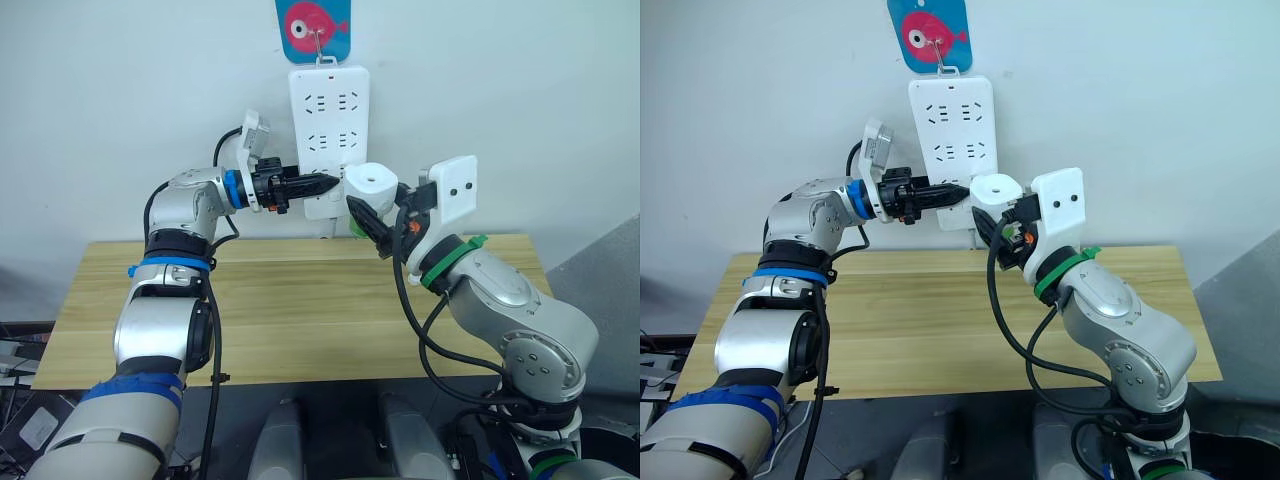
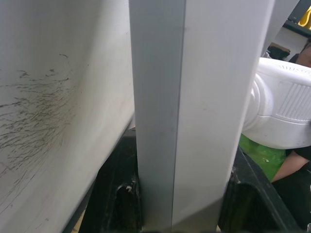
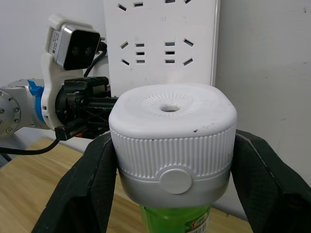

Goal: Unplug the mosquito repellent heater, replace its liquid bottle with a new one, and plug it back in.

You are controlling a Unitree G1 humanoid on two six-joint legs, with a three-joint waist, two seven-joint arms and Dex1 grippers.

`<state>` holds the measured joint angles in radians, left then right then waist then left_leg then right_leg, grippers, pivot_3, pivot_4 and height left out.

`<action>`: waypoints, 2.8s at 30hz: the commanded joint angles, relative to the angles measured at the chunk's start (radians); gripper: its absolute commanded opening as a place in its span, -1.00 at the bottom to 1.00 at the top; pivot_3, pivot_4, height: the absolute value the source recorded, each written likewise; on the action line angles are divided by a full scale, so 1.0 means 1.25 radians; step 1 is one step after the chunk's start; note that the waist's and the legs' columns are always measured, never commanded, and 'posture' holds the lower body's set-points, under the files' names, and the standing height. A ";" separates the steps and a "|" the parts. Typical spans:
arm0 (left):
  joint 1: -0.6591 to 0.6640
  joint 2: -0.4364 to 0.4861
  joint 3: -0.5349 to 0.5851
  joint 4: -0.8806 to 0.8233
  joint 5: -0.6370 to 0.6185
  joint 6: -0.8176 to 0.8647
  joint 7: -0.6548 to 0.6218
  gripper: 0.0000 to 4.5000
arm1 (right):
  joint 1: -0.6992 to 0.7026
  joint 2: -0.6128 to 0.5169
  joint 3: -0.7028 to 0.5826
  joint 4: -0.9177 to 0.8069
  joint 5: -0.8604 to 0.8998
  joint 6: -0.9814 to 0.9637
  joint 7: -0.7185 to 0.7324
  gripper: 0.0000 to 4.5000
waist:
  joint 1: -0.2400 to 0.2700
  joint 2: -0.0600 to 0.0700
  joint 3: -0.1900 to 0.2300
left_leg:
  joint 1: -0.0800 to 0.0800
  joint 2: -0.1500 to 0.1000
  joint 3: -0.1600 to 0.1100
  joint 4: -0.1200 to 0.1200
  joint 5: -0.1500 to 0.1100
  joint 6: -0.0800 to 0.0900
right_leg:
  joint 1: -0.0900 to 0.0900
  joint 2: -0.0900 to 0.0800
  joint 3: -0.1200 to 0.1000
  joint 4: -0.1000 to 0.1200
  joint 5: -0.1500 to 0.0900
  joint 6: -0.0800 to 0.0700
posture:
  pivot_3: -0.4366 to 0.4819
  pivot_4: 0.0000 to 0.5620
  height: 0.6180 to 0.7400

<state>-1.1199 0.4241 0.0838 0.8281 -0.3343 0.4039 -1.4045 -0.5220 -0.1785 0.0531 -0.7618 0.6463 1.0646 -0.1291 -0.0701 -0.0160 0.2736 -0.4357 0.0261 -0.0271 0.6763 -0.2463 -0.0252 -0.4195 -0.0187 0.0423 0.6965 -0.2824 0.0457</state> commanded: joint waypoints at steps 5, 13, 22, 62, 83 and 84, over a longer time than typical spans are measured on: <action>-0.002 -0.003 0.000 -0.026 -0.012 0.001 -0.007 -0.41 | 0.007 0.002 -0.013 -0.022 -0.005 0.011 0.003 0.32 | 0.000 0.000 0.000 | 0.000 0.000 0.000 0.000 0.000 0.000 | 0.000 0.000 0.000 0.000 0.000 0.000 | -0.34 -0.08 1.00; -0.001 -0.002 -0.002 -0.026 -0.009 -0.004 -0.006 -0.41 | 0.010 0.004 -0.021 -0.029 0.007 0.025 0.006 0.32 | 0.000 0.000 0.000 | 0.000 0.000 0.000 0.000 0.000 0.000 | 0.000 0.000 0.000 0.000 0.000 0.000 | -0.34 -0.07 1.00; 0.000 -0.003 -0.004 -0.025 -0.007 -0.007 -0.007 -0.41 | 0.005 0.030 -0.074 -0.038 0.071 0.031 0.030 0.32 | 0.000 0.000 0.000 | 0.000 0.000 0.000 0.000 0.000 0.000 | 0.000 0.000 0.000 0.000 0.000 0.000 | -0.35 -0.08 1.00; 0.033 -0.009 -0.008 -0.085 -0.017 0.005 -0.003 -0.41 | -0.055 -0.015 -0.033 -0.002 0.010 0.078 0.028 0.32 | -0.003 0.000 0.000 | 0.000 0.000 0.000 0.000 0.000 0.000 | -0.001 0.000 0.000 0.000 0.000 0.000 | -0.33 -0.21 1.00; 0.122 -0.063 -0.008 -0.259 -0.032 -0.029 0.107 -0.41 | -0.102 0.064 0.009 0.094 -0.135 0.093 -0.027 0.32 | -0.011 -0.001 -0.001 | 0.000 0.001 -0.001 0.000 0.000 0.000 | -0.001 0.000 0.001 0.001 0.000 0.000 | -0.30 -0.12 1.00; 0.122 -0.064 -0.008 -0.260 -0.034 -0.028 0.107 -0.41 | -0.106 0.064 0.012 0.100 -0.139 0.089 -0.024 0.32 | -0.011 -0.001 -0.001 | 0.000 0.001 -0.001 0.000 0.000 0.000 | -0.001 0.000 0.000 0.001 0.000 0.000 | -0.30 -0.11 1.00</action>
<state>-0.9671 0.3705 0.1195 0.5786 -0.3425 0.3792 -1.2083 -0.6414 -0.0992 0.0780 -0.6689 0.5204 1.1870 -0.1460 -0.0841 -0.0170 0.2726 -0.4355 0.0269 -0.0286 0.6760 -0.2462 -0.0254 -0.4206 -0.0188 0.0427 0.6974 -0.2824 0.0457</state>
